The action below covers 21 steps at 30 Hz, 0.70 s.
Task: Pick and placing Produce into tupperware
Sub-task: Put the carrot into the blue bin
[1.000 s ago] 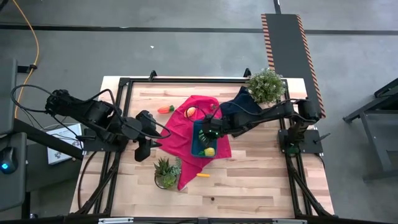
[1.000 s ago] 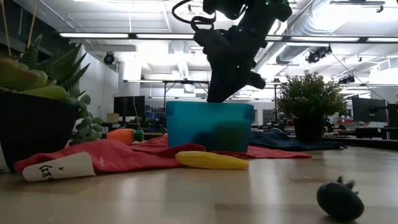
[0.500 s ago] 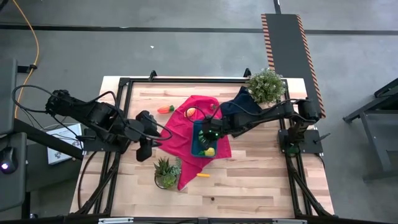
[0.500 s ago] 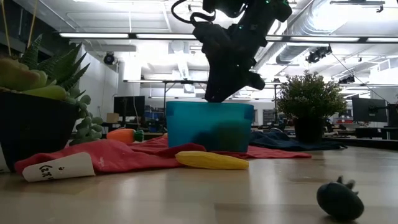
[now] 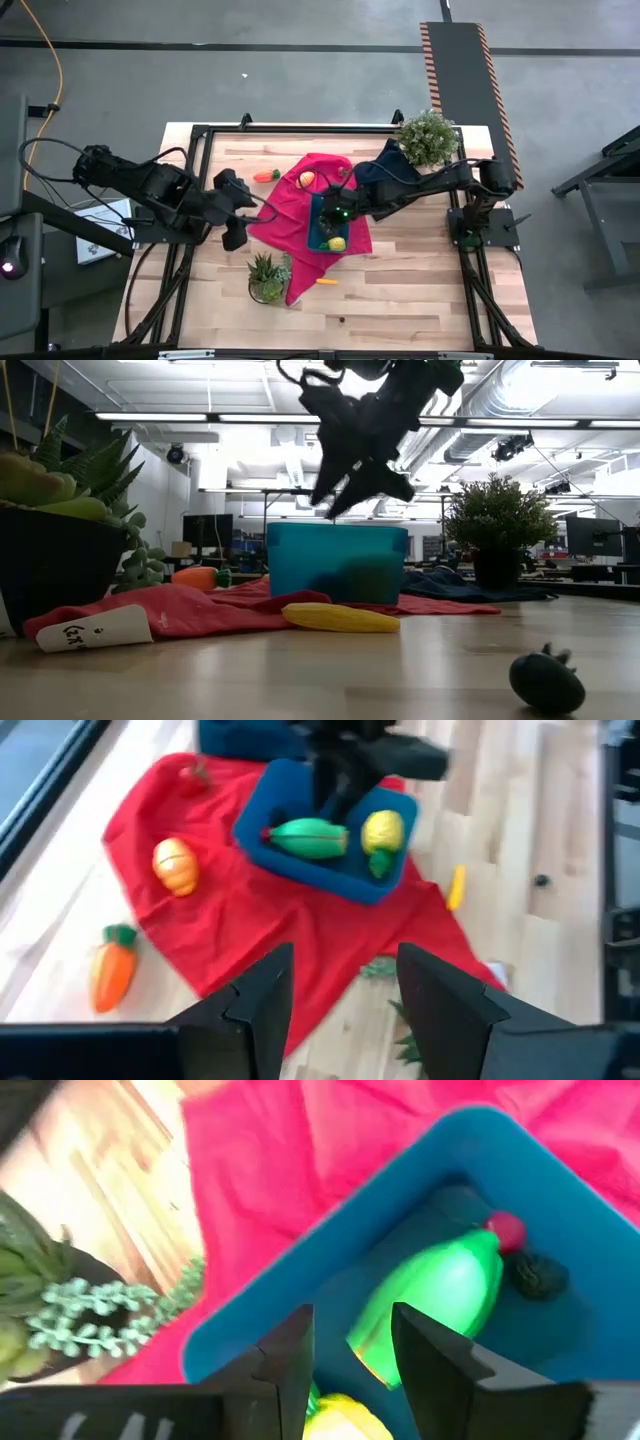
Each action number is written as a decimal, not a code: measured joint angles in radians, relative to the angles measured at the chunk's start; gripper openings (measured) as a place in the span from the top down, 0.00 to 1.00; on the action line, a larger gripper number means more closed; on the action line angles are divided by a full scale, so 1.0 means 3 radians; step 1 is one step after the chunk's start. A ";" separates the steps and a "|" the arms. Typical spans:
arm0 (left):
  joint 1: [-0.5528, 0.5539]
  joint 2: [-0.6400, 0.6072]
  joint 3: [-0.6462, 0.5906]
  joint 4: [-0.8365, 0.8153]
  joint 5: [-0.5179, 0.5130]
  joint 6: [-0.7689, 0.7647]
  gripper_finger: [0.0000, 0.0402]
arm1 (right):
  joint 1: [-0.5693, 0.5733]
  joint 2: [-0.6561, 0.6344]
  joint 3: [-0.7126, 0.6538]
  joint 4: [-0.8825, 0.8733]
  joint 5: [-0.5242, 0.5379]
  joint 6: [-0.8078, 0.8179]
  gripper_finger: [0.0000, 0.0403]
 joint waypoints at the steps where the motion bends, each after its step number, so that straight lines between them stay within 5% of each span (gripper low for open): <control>1: 0.0092 0.0000 0.0000 -0.0037 0.0033 0.0005 0.59 | 0.0001 -0.0015 0.0000 0.0070 0.0001 -0.0020 0.68; 13: 0.1633 0.0092 -0.0001 -0.0159 0.0634 0.0867 0.59 | 0.0142 -0.0667 0.0001 0.0416 0.0629 -0.0690 0.68; 21: 0.2261 0.0360 0.0000 -0.0064 0.0744 0.1383 0.59 | 0.0022 -0.1139 0.0001 0.0444 0.0772 -0.1168 0.68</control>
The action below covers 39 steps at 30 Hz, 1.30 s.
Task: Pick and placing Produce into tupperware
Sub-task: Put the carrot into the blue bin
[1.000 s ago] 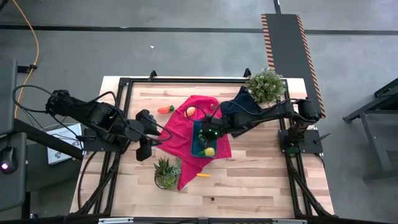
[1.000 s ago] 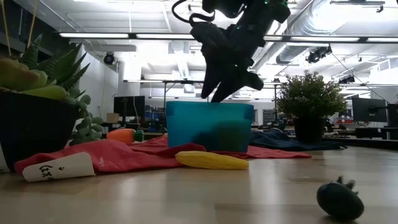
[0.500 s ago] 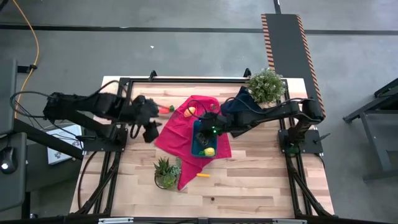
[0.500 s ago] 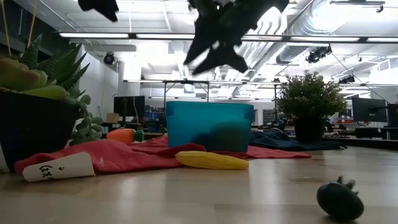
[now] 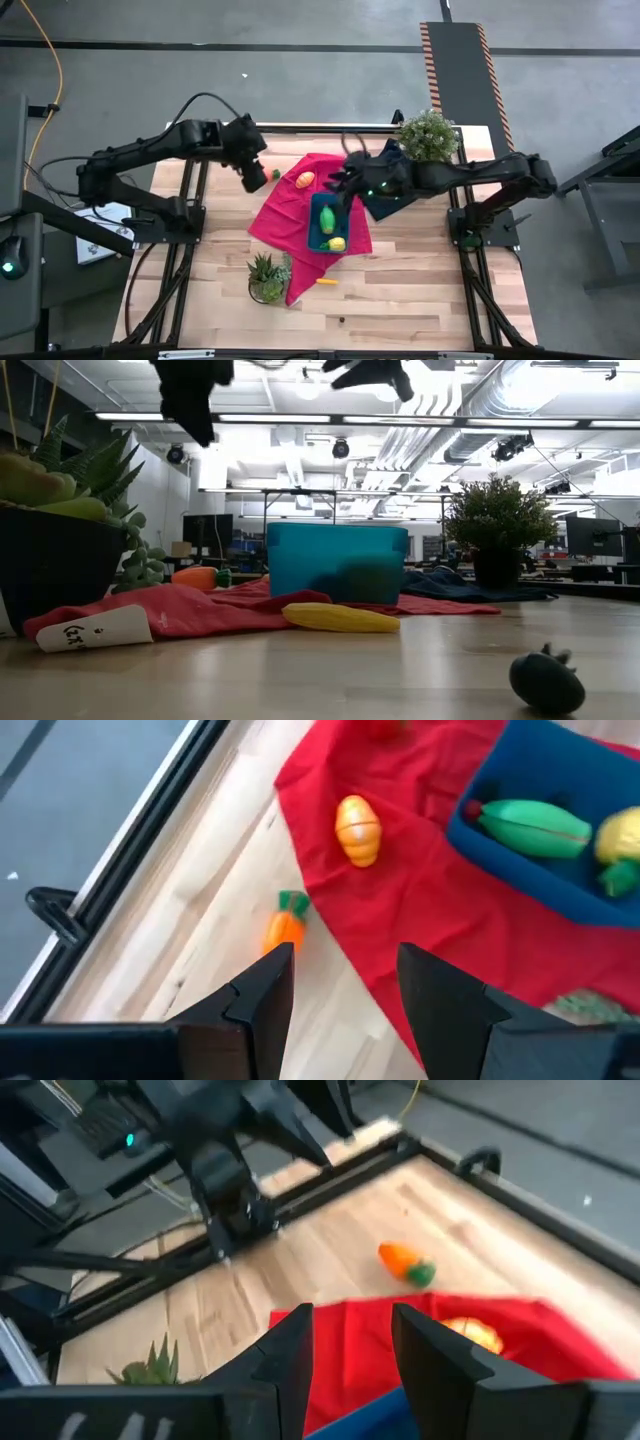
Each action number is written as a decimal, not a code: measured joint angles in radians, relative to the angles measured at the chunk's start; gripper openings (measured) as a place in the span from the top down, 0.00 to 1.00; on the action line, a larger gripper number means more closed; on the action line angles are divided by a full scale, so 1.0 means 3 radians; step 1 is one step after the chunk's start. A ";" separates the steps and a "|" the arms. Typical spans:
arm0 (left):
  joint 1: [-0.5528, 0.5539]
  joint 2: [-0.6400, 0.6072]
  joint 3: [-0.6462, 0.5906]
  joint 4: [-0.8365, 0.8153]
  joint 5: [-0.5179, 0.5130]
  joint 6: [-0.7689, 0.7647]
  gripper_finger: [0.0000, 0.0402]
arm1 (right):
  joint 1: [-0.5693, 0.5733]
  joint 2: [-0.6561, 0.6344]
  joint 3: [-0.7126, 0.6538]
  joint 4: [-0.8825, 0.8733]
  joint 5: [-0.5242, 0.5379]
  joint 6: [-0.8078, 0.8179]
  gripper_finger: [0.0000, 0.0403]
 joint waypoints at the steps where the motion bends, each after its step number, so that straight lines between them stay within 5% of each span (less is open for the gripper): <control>1: 0.0057 0.0047 -0.0001 0.0007 0.0032 0.0020 0.59 | -0.0020 -0.0041 0.0000 -0.0001 0.0000 -0.0056 0.68; 18: 0.0390 0.0773 0.0002 0.0438 0.0254 0.0562 0.59 | -0.0277 -0.0233 0.0000 -0.0511 -0.0065 -0.0181 0.68; 26: 0.0473 0.0930 0.0003 0.0403 0.0044 0.0873 0.59 | -0.0336 -0.0233 0.0000 -0.0559 -0.0065 -0.0168 0.68; 39: 0.1181 0.0925 -0.0290 0.0202 0.0912 0.1096 0.59 | -0.0474 -0.0233 0.0000 -0.0581 -0.0064 -0.0246 0.68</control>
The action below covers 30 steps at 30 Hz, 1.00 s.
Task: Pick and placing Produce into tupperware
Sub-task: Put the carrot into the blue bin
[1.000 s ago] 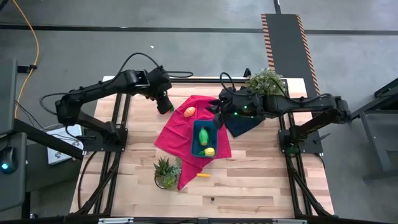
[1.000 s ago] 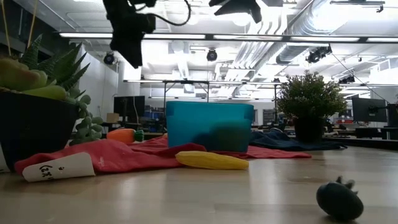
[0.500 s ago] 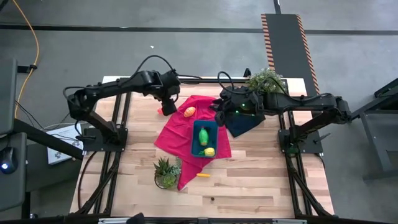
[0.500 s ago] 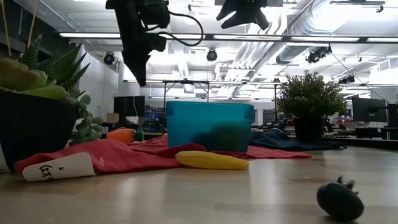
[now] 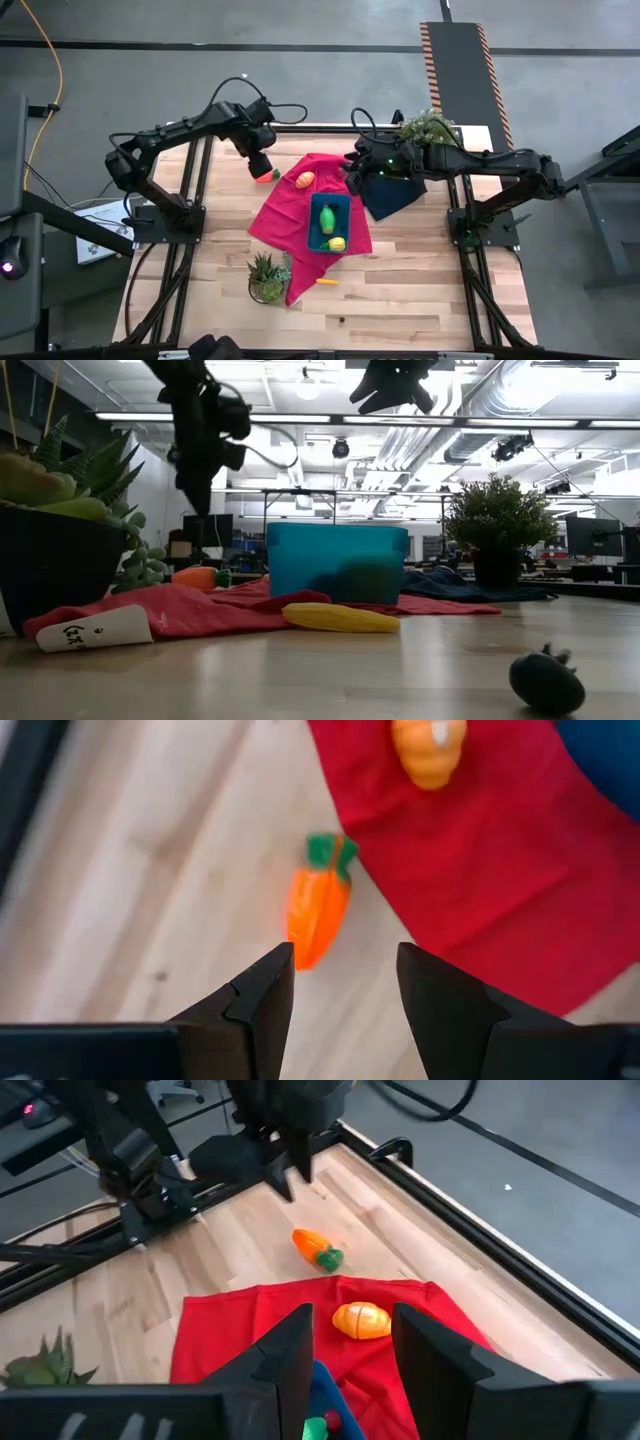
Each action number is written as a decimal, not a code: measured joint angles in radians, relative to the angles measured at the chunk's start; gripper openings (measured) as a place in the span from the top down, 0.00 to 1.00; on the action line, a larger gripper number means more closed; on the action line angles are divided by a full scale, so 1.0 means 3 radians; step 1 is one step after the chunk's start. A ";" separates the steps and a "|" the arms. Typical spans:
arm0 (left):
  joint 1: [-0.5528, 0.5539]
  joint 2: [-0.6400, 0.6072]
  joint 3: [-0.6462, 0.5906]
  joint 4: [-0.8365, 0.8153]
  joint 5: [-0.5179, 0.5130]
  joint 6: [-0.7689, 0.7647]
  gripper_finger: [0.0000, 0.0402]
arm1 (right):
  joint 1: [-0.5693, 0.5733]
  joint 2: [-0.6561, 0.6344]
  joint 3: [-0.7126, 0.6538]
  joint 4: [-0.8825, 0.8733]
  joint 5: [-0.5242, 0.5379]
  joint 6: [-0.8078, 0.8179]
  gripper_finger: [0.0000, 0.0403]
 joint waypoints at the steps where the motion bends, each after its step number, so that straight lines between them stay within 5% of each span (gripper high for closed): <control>1: 0.0023 0.0000 -0.0055 0.0005 0.0049 0.0015 0.59 | -0.0017 0.0000 0.0000 0.0001 0.0000 -0.0001 0.68; 10: 0.0015 0.0000 -0.0458 0.0305 -0.0009 0.0181 0.58 | -0.0158 0.0000 0.0000 0.0021 -0.0101 -0.0068 0.68; 21: 0.0015 -0.0001 -0.0570 0.0461 0.0077 0.0370 0.32 | -0.0187 0.0000 0.0000 0.0036 -0.0164 0.0032 0.68; 30: 0.0017 0.0013 -0.0570 0.0763 0.0166 0.0819 0.25 | -0.0184 0.0000 0.0000 0.0036 -0.0166 0.0182 0.68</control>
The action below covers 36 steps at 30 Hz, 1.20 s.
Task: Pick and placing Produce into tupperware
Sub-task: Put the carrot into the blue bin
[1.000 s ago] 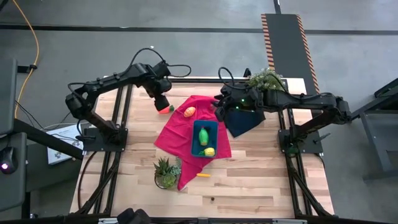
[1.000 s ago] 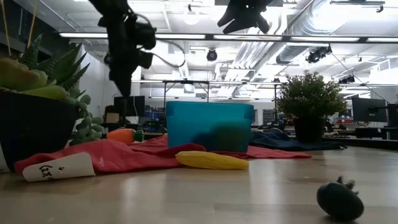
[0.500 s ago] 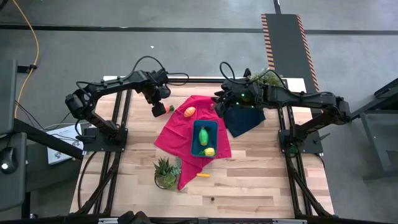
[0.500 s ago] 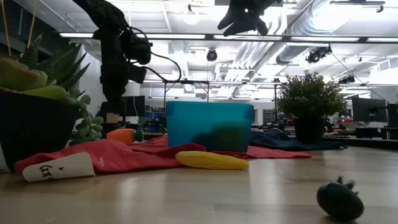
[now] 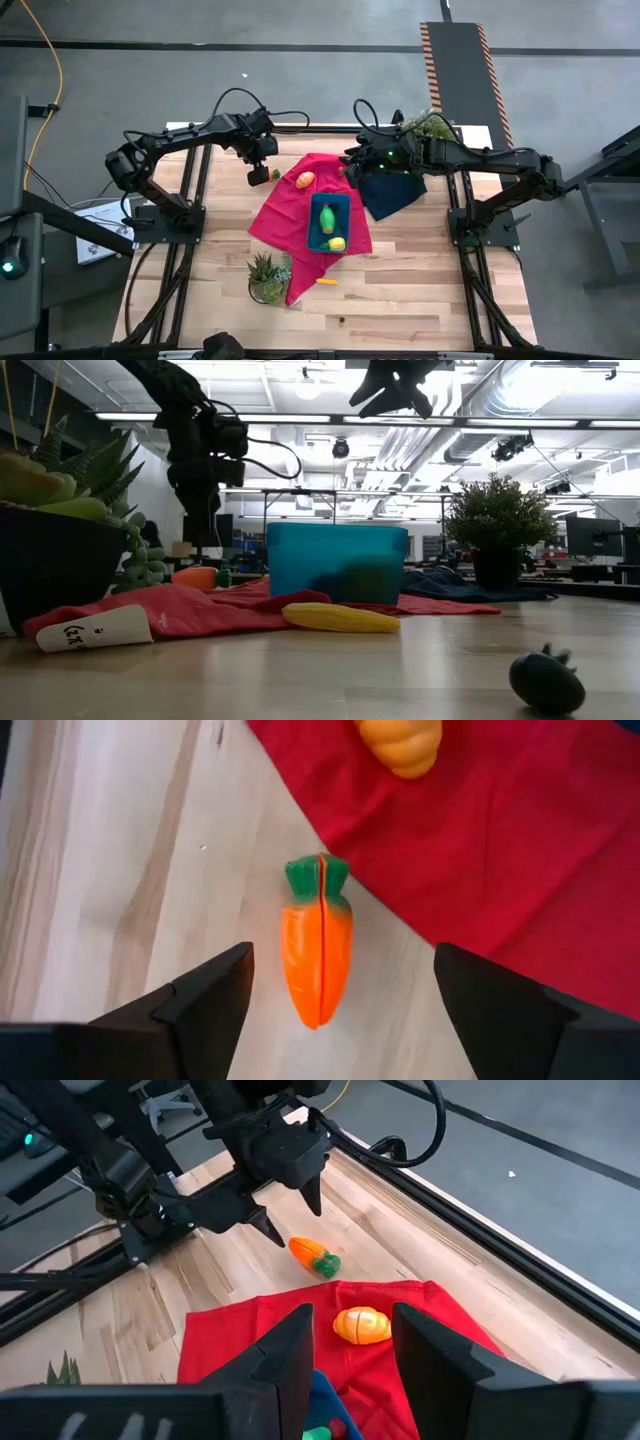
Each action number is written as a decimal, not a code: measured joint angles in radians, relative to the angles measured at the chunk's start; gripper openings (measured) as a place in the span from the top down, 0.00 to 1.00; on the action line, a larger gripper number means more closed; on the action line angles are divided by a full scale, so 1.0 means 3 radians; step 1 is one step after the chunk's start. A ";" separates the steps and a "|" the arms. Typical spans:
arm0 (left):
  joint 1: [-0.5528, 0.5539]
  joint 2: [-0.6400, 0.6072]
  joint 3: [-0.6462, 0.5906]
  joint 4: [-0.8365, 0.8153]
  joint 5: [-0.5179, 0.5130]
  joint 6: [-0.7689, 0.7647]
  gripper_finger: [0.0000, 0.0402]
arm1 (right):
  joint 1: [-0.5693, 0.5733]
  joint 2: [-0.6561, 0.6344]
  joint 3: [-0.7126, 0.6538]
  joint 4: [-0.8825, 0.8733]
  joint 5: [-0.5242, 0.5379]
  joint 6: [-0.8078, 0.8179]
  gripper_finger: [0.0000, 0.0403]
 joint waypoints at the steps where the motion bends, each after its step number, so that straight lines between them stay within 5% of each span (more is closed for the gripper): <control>1: 0.0000 0.0010 0.0000 -0.0008 -0.0001 0.0037 0.25 | 0.0000 0.0000 0.0000 0.0000 -0.0001 0.0008 0.68; 16: 0.0003 0.0176 -0.0278 0.0288 -0.0255 0.0034 0.28 | 0.0046 0.0001 0.0000 0.0002 0.0001 0.0085 0.68; 36: 0.0252 0.0279 -0.0312 0.0355 -0.0026 0.0029 0.29 | 0.0046 0.0003 0.0000 0.0003 0.0002 0.0115 0.68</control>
